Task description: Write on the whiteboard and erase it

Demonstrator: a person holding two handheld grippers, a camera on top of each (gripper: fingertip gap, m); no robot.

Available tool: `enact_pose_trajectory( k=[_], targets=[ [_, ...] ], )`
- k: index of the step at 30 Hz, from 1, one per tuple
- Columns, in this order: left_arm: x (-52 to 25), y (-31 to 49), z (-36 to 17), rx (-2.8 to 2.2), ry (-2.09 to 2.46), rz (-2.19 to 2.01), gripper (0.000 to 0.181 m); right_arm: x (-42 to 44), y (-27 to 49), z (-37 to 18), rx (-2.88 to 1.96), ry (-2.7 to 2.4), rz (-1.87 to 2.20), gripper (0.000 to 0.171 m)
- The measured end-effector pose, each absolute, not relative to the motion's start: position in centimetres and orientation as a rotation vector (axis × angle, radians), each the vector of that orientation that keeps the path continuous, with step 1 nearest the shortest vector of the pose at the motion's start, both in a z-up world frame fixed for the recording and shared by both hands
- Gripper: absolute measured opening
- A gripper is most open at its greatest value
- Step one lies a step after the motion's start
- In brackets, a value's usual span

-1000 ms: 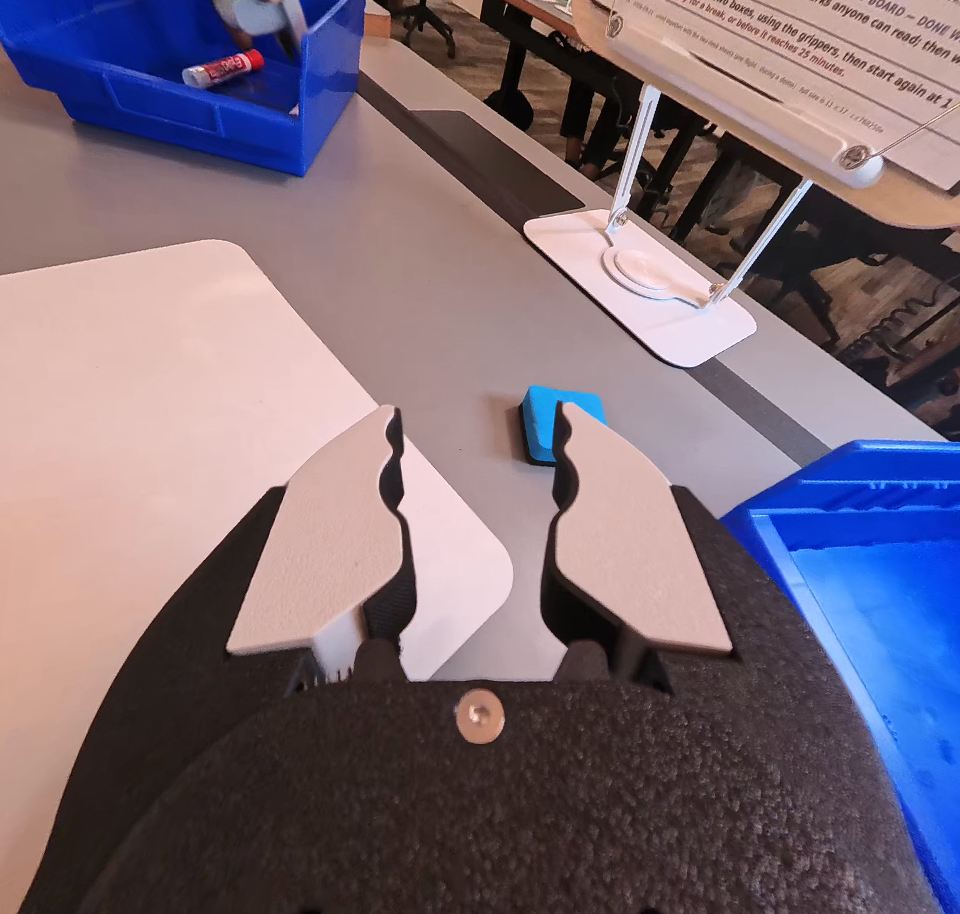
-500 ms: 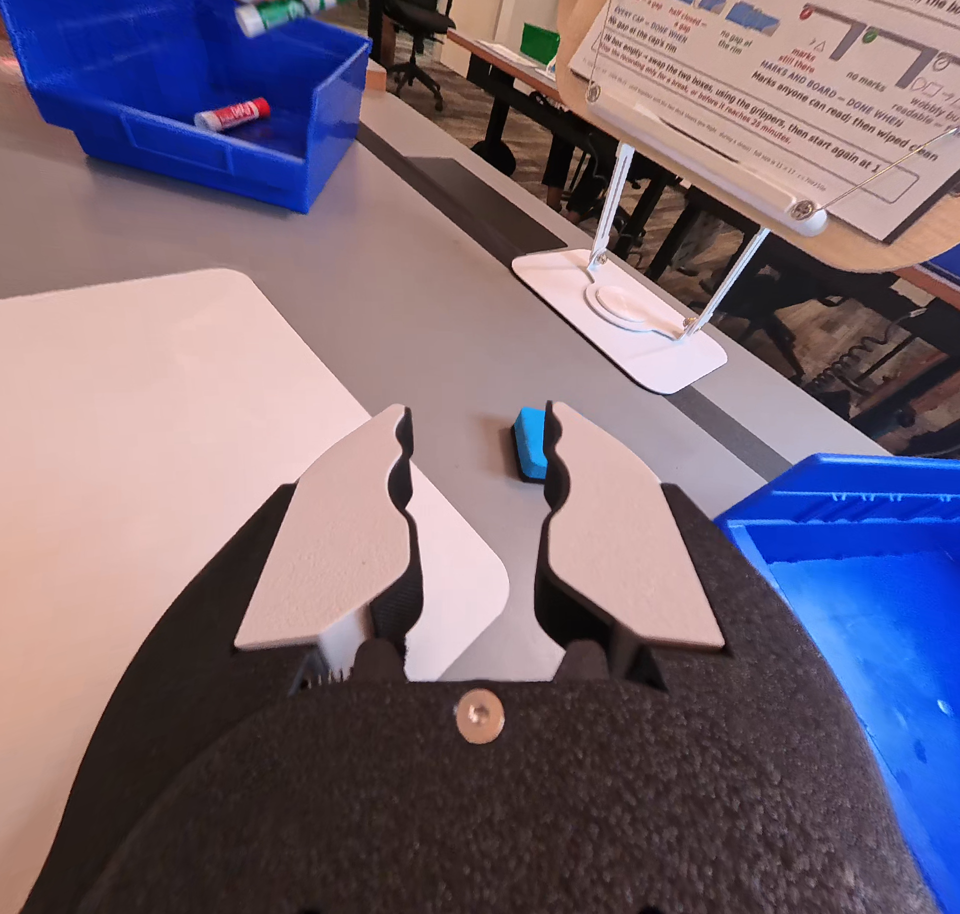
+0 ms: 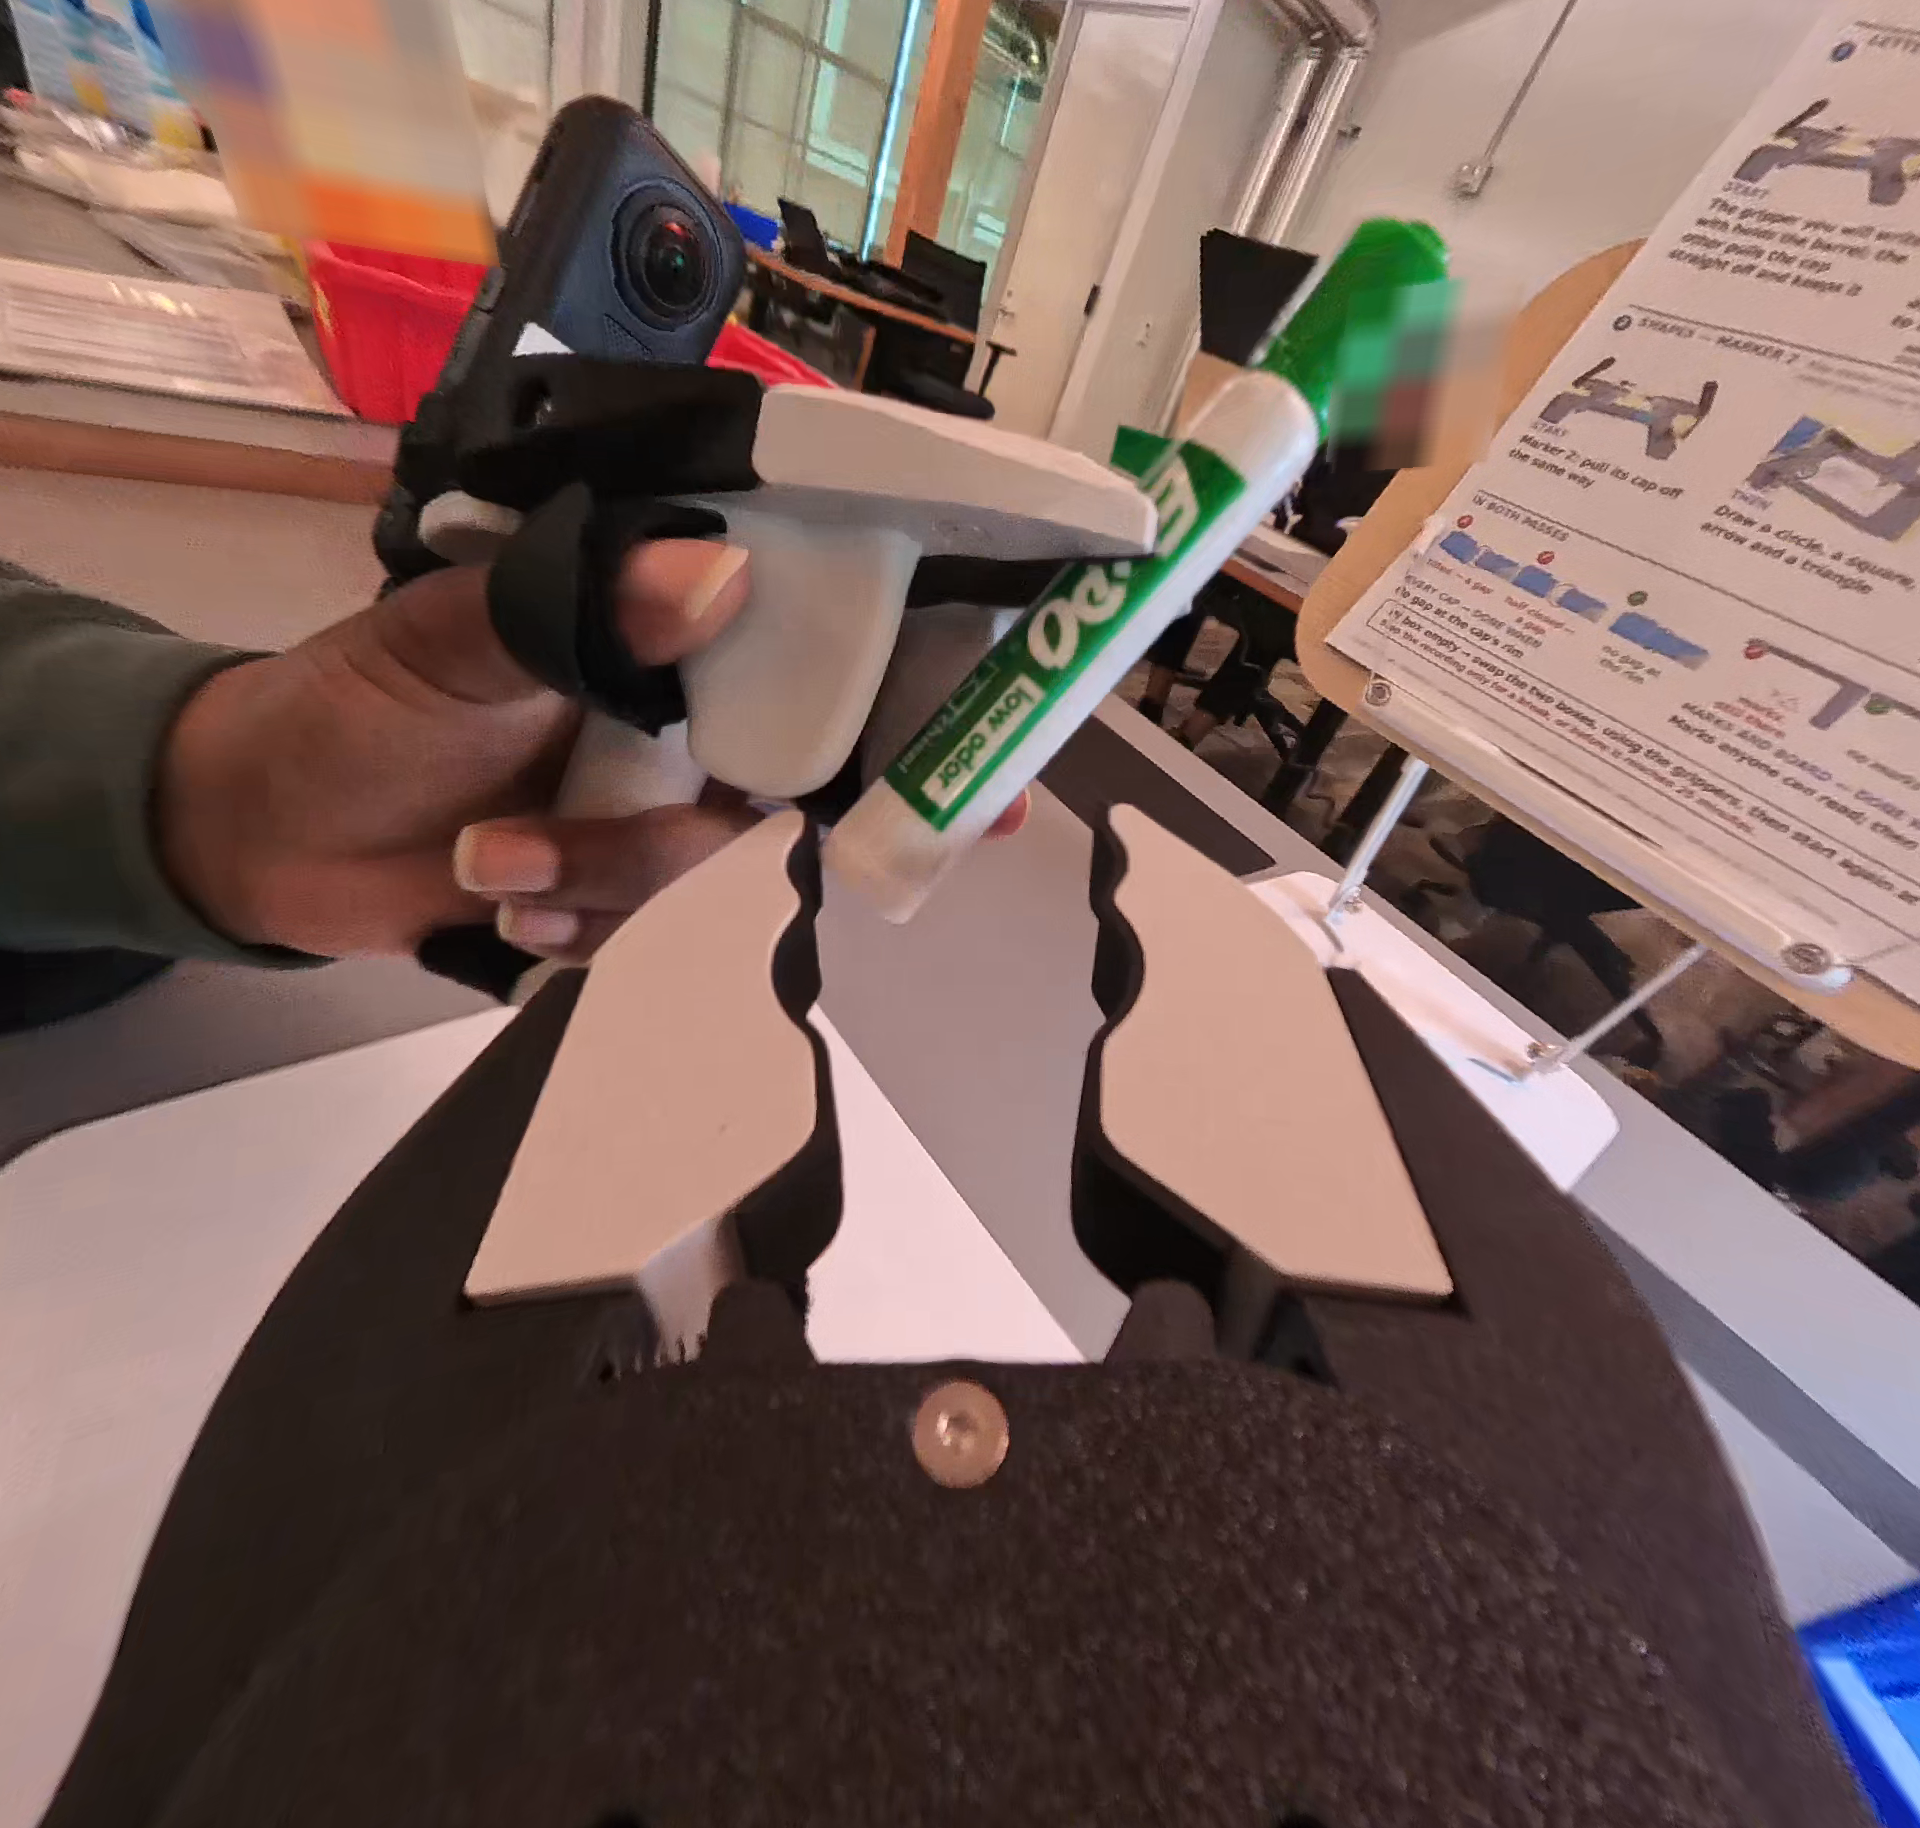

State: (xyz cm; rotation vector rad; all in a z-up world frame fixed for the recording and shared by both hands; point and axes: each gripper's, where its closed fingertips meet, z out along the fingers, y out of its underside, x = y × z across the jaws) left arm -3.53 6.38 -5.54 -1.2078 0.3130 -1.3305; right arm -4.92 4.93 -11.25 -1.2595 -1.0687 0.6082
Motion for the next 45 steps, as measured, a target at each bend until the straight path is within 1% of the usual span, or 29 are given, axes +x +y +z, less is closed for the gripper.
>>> enact_pose_trajectory(
  k=[2, 4, 5, 8, 12, 16, 19, 22, 24, 26, 29, 31, 37, 45],
  targets=[
    [-3.7, 6.3, -5.9, -1.193, 0.263, -1.370, 0.018, -4.5, 5.6, -11.3, -1.251, -1.071, 0.531, 0.046],
    [-5.1, 6.2, -5.4, -1.159, 0.229, -1.403, 0.018, -2.7, 6.6, -9.9, -1.182, -0.994, 0.476, 0.025],
    [-5.7, 6.3, -5.5, -1.174, 0.232, -1.400, 0.018, -1.5, 7.1, -8.7, -1.151, -0.948, 0.467, 0.025],
    [-6.3, 6.1, -5.9, -1.167, 0.214, -1.447, 0.018, -0.7, 7.5, -7.7, -1.112, -0.979, 0.488, 0.044],
    [-4.5, 5.9, -7.2, -1.214, 0.248, -1.512, 0.018, -2.0, 6.3, -9.2, -1.038, -1.082, 0.467, 0.049],
    [-1.9, 4.7, -8.7, -1.256, 0.284, -1.680, 0.018, -2.7, 5.1, -9.7, -0.967, -1.159, 0.459, 0.043],
    [0.1, 3.5, -9.8, -1.302, 0.327, -1.771, 0.019, -2.8, 4.2, -10.1, -0.920, -1.199, 0.473, 0.026],
    [0.5, 3.3, -9.9, -1.292, 0.305, -1.823, 0.018, -2.5, 3.9, -10.4, -0.899, -1.215, 0.443, 0.025],
    [0.6, 3.2, -10.1, -1.307, 0.335, -1.826, 0.018, -2.3, 4.0, -10.5, -0.901, -1.219, 0.440, 0.020],
    [0.6, 3.0, -10.1, -1.324, 0.395, -1.830, 0.020, -2.1, 3.9, -10.4, -0.904, -1.231, 0.459, 0.019],
    [-0.9, 4.1, -9.9, -1.336, 0.454, -1.719, 0.033, -1.5, 4.1, -10.2, -0.942, -1.237, 0.518, 0.019],
    [-2.0, 4.8, -10.2, -1.368, 0.527, -1.622, 0.036, -1.2, 4.3, -10.5, -0.977, -1.260, 0.559, 0.019],
    [-2.0, 4.1, -11.3, -1.425, 0.793, -1.427, 0.026, -1.7, 3.9, -12.0, -1.032, -1.320, 0.665, 0.019],
    [-1.9, 3.3, -12.2, -1.451, 0.872, -1.457, 0.021, -1.9, 3.3, -13.0, -1.065, -1.375, 0.753, 0.019]
  ],
)
